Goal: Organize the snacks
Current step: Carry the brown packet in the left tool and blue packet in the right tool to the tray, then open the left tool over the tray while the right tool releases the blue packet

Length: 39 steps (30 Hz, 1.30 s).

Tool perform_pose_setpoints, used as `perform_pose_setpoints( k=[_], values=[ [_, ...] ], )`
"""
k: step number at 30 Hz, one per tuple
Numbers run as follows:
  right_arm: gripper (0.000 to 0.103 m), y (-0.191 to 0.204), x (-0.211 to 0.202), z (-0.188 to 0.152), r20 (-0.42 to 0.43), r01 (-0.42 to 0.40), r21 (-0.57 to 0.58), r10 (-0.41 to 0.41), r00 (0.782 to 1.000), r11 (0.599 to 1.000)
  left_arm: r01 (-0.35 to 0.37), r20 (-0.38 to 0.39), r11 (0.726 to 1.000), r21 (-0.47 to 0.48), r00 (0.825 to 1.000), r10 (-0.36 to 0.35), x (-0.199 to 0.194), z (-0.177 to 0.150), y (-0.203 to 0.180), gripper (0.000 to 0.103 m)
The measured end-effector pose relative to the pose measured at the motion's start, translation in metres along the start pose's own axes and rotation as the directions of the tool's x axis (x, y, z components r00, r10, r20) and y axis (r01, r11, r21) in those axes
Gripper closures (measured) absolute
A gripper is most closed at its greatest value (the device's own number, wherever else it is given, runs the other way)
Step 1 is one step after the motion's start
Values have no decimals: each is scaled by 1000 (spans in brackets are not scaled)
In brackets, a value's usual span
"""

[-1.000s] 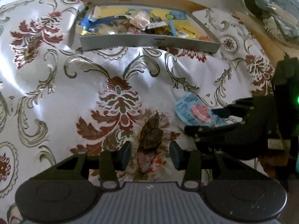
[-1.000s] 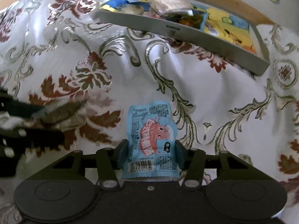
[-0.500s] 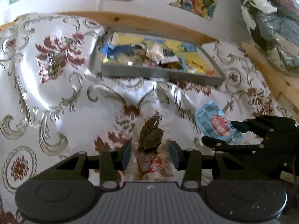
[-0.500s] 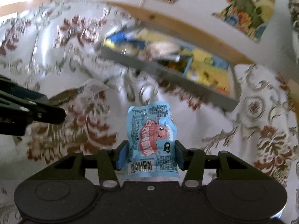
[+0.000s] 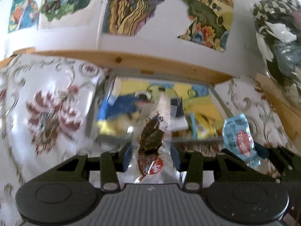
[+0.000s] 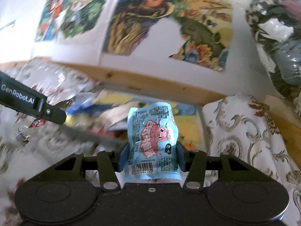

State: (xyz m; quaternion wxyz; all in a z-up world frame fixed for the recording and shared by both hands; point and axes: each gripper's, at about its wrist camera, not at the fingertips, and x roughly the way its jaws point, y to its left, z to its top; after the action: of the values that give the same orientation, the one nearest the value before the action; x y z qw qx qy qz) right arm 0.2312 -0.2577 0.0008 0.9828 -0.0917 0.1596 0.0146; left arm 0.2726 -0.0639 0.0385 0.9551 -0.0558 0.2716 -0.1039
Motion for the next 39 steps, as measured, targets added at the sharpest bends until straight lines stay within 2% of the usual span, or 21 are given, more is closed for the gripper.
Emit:
perform_pose_setpoints(
  k=[7, 11, 18, 30, 39],
  values=[
    [50, -26, 52, 19, 38, 16, 115, -21, 999, 993, -24, -1, 999, 23, 1000, 24, 54, 40, -14, 55],
    [49, -31, 75, 27, 53, 14, 140, -21, 998, 990, -1, -17, 999, 32, 1000, 2, 83, 52, -26, 55],
    [49, -48, 108, 20, -14, 30, 166, -28, 999, 986, 8, -49, 997, 78, 999, -4, 123, 61, -48, 55],
    [47, -53, 128, 10, -83, 31, 183, -16, 996, 983, 23, -112, 997, 69, 994, -15, 148, 61, -53, 54],
    [43, -55, 136, 5, -105, 24, 197, -4, 994, 980, 18, -124, 992, 124, 992, -2, 153, 60, -64, 52]
  ],
)
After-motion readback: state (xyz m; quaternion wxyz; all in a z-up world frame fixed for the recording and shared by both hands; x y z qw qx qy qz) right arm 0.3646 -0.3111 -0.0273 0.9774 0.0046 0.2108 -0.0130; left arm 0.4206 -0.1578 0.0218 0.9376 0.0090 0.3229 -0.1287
